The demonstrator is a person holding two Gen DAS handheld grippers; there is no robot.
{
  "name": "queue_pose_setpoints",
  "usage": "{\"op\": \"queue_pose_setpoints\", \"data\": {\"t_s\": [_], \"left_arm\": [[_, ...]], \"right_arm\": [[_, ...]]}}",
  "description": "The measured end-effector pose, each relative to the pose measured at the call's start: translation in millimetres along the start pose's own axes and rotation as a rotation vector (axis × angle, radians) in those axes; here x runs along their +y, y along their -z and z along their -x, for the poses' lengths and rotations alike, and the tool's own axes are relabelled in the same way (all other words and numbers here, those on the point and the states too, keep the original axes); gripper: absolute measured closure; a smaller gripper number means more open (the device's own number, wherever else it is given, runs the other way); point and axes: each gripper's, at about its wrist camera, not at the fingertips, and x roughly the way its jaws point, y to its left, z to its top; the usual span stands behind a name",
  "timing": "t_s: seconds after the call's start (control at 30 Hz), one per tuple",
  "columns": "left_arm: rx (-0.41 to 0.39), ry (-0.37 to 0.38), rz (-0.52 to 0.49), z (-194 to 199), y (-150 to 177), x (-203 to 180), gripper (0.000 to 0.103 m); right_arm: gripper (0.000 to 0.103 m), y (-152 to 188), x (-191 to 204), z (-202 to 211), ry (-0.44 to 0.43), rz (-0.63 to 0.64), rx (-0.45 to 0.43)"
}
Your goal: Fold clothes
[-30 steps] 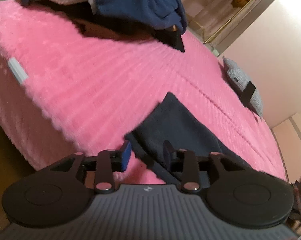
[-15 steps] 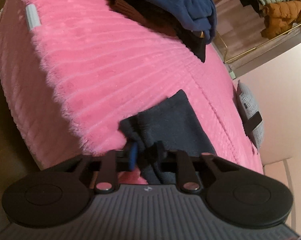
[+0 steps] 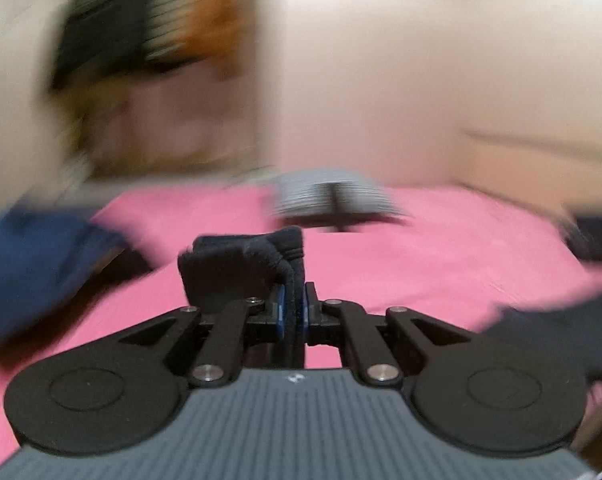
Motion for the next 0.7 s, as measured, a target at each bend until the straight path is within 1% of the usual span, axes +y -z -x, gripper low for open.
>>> {"op": "queue_pose_setpoints", "data": {"t_s": [0.1,0.17,0.2,0.23,0.27,0.3,0.33,0.4,0.43,0.5,0.53,0.57,0.63,0.7], "left_arm": [[0.012,0.184,-0.228,-26.4,0.6,-105.5,0.098],[0.088,0.265,-0.374,-56.6,26.0,-171.1,0.096],[0.131,0.302,-0.447,-72.8,40.6,-203.4,0.096],[0.188,0.343,-0.502,-84.1,56.7,-228.1,0.096],[0.246,0.391,-0.522,-90.3,71.8,-244.2,0.093],[0.255,0.413,-0.525,-87.1,79.7,-249.6,0.091],[0.244,0.422,-0.525,-80.7,85.0,-251.6,0.087],[0.238,0.450,-0.497,-69.6,83.4,-240.5,0.086],[0.240,0.474,-0.457,-64.2,79.7,-230.8,0.086],[0.241,0.518,-0.359,-54.1,69.8,-207.4,0.081],[0.236,0.507,-0.316,-53.4,63.2,-192.6,0.076],[0.231,0.486,-0.276,-54.2,56.2,-177.0,0.074],[0.235,0.406,-0.209,-62.0,47.1,-146.5,0.074],[0.247,0.327,-0.149,-71.2,42.0,-117.8,0.074]], "right_arm": [[0.041,9.8,-27.4,18.9,0.061,-0.071,-0.017],[0.040,17.5,-44.1,30.1,0.094,-0.123,-0.016],[0.037,21.2,-50.8,34.6,0.106,-0.146,-0.012],[0.026,24.7,-57.0,38.9,0.116,-0.169,-0.008],[0.022,27.8,-62.3,43.6,0.120,-0.186,-0.005],[0.021,30.8,-67.4,48.5,0.123,-0.203,-0.004],[0.021,32.4,-70.9,52.3,0.118,-0.208,0.002],[0.021,30.5,-69.2,51.7,0.080,-0.205,0.004],[0.021,29.4,-69.0,50.6,0.053,-0.205,0.004],[0.021,23.7,-63.4,42.6,-0.043,-0.228,0.013],[0.021,20.6,-60.3,38.3,-0.093,-0.240,0.018],[0.021,15.8,-55.8,32.5,-0.148,-0.257,0.018],[0.021,5.1,-46.8,18.0,-0.262,-0.310,0.022],[0.022,-1.9,-42.3,-0.3,-0.331,-0.399,0.043]]}}
